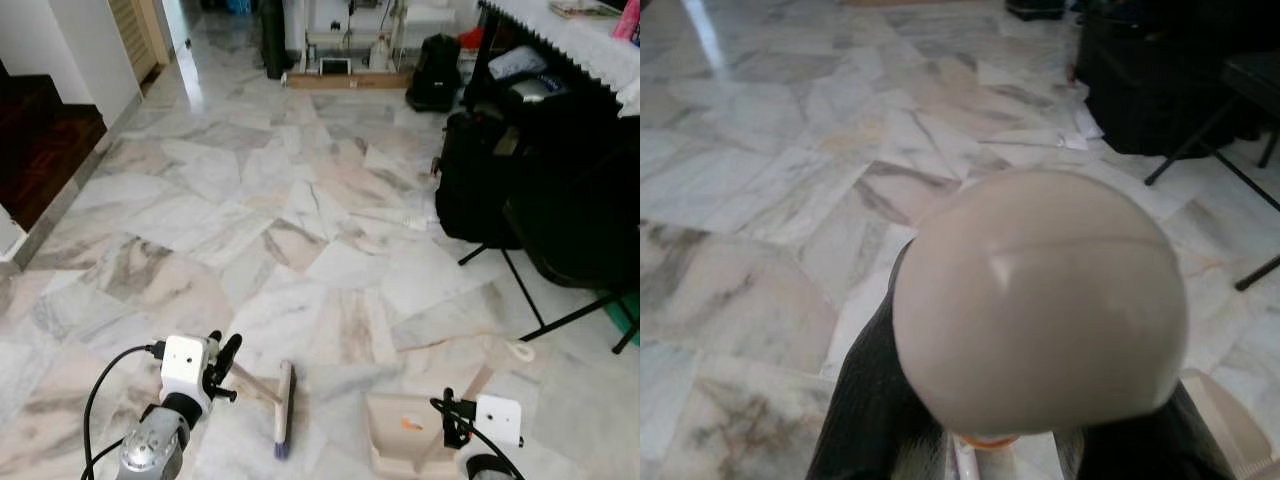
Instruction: Sweep floor
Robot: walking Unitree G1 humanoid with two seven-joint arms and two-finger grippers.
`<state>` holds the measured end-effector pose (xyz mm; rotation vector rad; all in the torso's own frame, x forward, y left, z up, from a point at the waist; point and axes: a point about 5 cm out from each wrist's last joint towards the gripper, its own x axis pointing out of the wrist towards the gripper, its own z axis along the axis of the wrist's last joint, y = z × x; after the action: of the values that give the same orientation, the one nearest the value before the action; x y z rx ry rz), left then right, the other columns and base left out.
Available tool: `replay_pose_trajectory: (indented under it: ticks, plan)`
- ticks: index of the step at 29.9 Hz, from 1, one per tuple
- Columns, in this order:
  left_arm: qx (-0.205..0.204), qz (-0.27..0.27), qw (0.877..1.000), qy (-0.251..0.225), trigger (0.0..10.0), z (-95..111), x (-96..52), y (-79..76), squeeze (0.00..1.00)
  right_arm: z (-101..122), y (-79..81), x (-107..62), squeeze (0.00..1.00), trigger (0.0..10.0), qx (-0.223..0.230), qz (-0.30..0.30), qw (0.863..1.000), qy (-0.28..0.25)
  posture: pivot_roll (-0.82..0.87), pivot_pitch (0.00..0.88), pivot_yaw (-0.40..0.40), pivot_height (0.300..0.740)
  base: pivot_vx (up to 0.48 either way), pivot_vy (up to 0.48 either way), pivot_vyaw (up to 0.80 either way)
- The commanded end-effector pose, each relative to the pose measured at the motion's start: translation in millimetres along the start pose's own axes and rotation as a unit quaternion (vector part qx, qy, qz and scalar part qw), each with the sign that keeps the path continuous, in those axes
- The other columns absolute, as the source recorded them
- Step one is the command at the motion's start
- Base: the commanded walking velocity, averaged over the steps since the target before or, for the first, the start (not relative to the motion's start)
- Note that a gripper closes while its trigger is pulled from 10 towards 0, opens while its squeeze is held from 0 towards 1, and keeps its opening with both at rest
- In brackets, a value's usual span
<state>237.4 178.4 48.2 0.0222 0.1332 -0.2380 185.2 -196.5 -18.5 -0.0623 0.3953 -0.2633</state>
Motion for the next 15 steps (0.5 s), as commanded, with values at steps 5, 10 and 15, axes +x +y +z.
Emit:
replay_pose_trajectory:
  ticks: [5,10,15]
  plan:
    - [0.01,0.007,1.0,0.01,10.0,-1.8,-0.2,6.2,0.0,10.3,-1.6,7.0,0.0,10.0,0.011,-0.007,1.0,-0.022,-0.04,0.0,0.035,0.74,0.0,0.385,0.0]
    - [0.019,0.031,0.999,-0.002,10.0,3.6,7.9,14.6,0.0,33.6,-1.7,16.0,0.0,10.0,0.035,-0.005,0.996,-0.077,-0.04,0.0,0.045,0.74,0.0,0.386,0.0]
    - [0.048,0.054,0.996,-0.045,10.0,27.7,20.1,19.9,0.0,68.9,-2.9,21.2,0.0,10.0,0.065,-0.01,0.987,-0.149,-0.04,0.0,0.05,0.74,0.0,0.381,0.0]
